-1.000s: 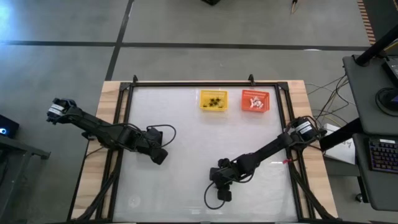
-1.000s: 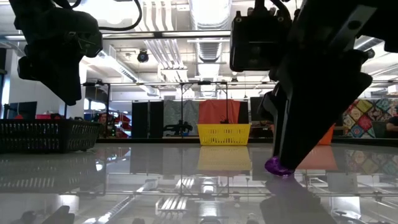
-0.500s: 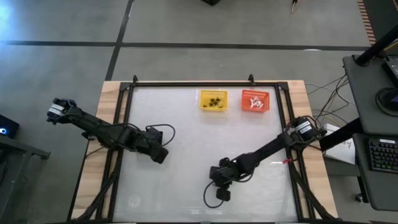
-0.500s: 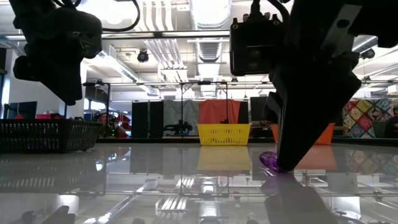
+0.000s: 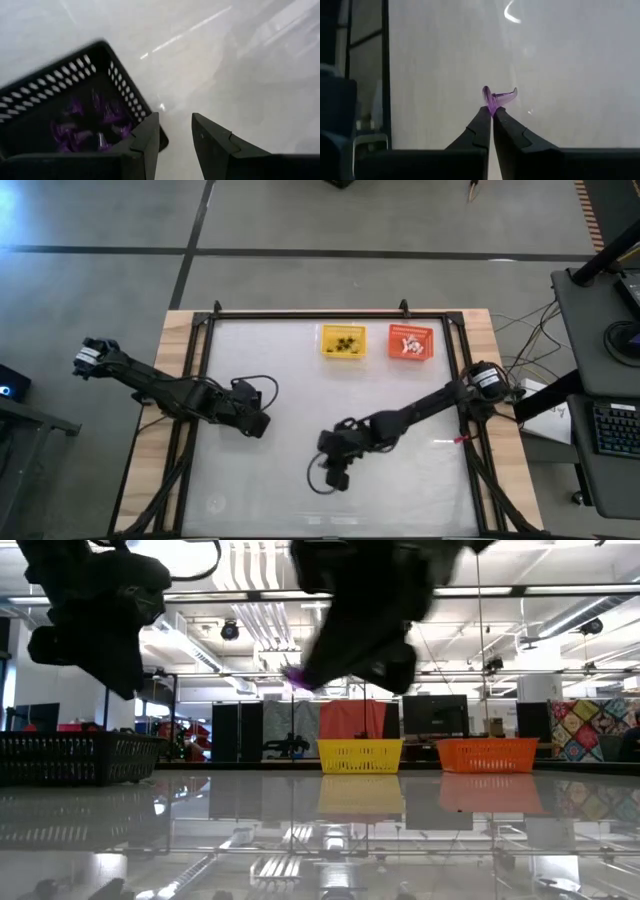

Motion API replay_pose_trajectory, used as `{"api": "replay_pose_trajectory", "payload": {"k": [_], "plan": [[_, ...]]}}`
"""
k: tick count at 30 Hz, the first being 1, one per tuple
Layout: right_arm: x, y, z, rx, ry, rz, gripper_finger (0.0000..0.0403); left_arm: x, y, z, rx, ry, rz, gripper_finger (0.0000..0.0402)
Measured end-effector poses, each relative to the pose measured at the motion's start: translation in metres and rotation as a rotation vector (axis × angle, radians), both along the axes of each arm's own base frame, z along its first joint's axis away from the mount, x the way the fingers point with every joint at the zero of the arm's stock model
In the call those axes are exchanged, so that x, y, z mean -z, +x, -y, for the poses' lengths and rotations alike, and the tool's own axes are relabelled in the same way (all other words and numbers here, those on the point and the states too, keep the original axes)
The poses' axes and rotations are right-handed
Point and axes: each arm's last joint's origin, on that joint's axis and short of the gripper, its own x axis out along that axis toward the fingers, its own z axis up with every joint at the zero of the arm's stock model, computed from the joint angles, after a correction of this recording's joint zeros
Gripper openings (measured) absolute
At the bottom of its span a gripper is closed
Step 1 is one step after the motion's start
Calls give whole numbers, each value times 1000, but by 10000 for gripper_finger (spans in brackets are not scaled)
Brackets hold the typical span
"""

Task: Sort Halloween decoration
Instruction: Put the purple witch hat toy into the black bin

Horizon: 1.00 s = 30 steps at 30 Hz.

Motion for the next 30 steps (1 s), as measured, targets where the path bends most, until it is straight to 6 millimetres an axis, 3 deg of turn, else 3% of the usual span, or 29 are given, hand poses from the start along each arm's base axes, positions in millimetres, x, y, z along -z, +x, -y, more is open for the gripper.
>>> {"api": "replay_pose_trajectory", "payload": {"k": [13,22,30], "plan": [[-31,45,77,191,50,249,9,-12,-15,-22,-82,88,4,98],[-39,53,119,299,75,349,9,-20,-19,-40,-177,182,51,98],[-50,59,155,379,100,473,9,-32,-21,-48,-132,211,134,98]]}}
